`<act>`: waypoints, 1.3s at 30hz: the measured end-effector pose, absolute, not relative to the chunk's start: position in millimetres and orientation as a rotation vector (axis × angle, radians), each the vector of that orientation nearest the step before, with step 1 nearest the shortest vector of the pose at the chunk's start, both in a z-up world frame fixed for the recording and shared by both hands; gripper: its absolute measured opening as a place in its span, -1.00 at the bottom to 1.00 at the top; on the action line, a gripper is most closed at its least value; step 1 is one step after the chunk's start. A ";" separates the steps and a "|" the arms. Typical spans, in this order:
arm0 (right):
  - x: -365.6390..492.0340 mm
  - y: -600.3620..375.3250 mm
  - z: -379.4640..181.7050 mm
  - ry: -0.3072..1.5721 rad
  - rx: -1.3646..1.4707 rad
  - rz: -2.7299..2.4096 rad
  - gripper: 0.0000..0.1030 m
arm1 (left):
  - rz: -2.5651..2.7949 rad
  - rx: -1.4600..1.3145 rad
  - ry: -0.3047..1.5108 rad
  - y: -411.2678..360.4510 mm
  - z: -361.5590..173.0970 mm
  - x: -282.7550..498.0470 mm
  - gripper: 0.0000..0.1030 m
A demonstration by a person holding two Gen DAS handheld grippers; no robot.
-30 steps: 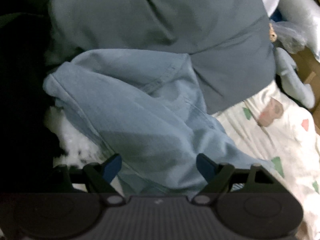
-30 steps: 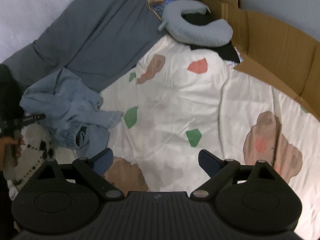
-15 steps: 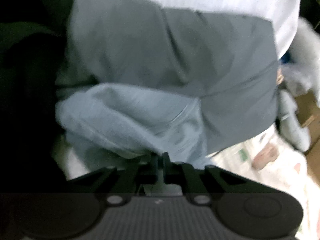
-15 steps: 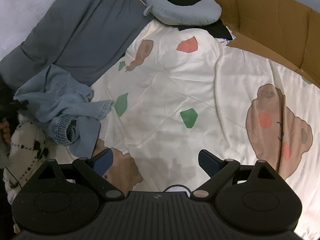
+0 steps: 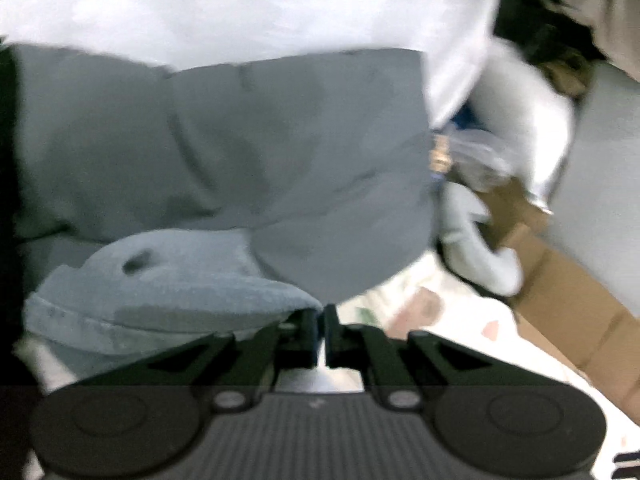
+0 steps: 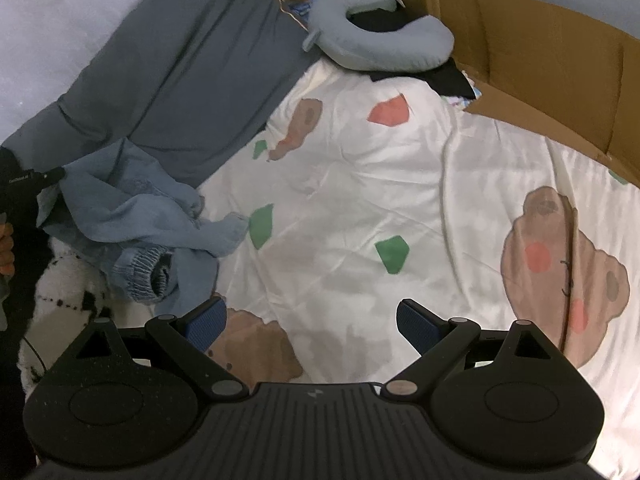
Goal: Fold clothes
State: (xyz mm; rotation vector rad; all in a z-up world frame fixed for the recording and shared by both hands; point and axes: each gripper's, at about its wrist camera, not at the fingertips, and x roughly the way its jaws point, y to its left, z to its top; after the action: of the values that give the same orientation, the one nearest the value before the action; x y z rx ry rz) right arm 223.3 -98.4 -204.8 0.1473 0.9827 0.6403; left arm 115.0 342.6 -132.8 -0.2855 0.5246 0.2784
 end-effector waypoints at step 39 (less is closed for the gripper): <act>204.6 -33.6 -218.9 0.773 0.178 0.816 -0.77 | -0.227 -0.354 0.771 135.6 -163.1 127.8 -0.89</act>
State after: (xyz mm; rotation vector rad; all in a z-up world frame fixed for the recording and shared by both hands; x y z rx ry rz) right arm 204.6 -33.6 -218.9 0.1778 0.7734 0.8160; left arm 127.8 135.6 -163.1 -0.3543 0.7705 -0.2267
